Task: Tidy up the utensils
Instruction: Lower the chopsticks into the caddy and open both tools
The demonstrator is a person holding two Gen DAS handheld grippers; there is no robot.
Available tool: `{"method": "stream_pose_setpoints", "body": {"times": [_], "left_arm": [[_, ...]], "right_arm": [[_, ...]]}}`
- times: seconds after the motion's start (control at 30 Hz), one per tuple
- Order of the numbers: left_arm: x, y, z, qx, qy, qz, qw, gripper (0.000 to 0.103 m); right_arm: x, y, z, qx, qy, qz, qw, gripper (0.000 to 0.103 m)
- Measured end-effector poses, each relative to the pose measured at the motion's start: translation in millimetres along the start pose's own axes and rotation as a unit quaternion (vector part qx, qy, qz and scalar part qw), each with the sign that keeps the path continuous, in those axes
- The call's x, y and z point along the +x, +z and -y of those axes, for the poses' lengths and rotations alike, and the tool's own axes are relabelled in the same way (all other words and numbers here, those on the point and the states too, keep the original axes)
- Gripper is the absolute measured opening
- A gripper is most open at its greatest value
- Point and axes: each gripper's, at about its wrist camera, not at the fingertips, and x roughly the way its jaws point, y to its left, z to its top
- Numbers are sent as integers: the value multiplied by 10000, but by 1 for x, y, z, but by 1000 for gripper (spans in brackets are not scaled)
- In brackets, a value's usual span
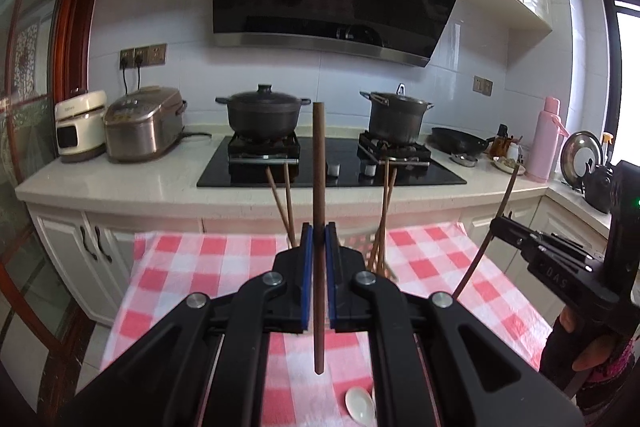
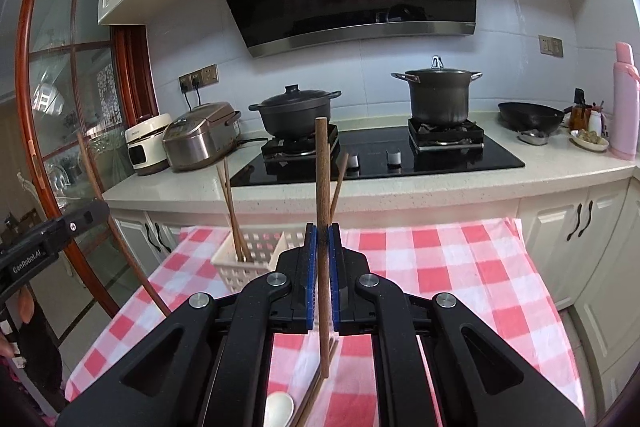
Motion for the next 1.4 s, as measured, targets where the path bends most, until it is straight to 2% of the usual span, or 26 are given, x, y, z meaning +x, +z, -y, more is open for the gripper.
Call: {"method": "stream_pose_setpoints", "body": {"times": [0.37,0.67,0.83,1.13,1.4], "left_arm": [[23,69,8,52,29,181,9998,6],[61,98,3,-142,170,207,9995,6],[88,89,-2,-227,150,-55,9996,6],[133,48,-13,-267,131,-748,9968,6],[153,18,-18,-228,263,-1165,9926,6]], "right_arm": [[21,58,-6,66,20,84,9999,6],[58,74,-7,197,-90,68,9997,6],[84,63,-6,232,-122,-165,9995,6],[113,40,-12,69,-114,-646,9978,6],[139,26,-19,-30,-375,-1006,9942,7]]}}
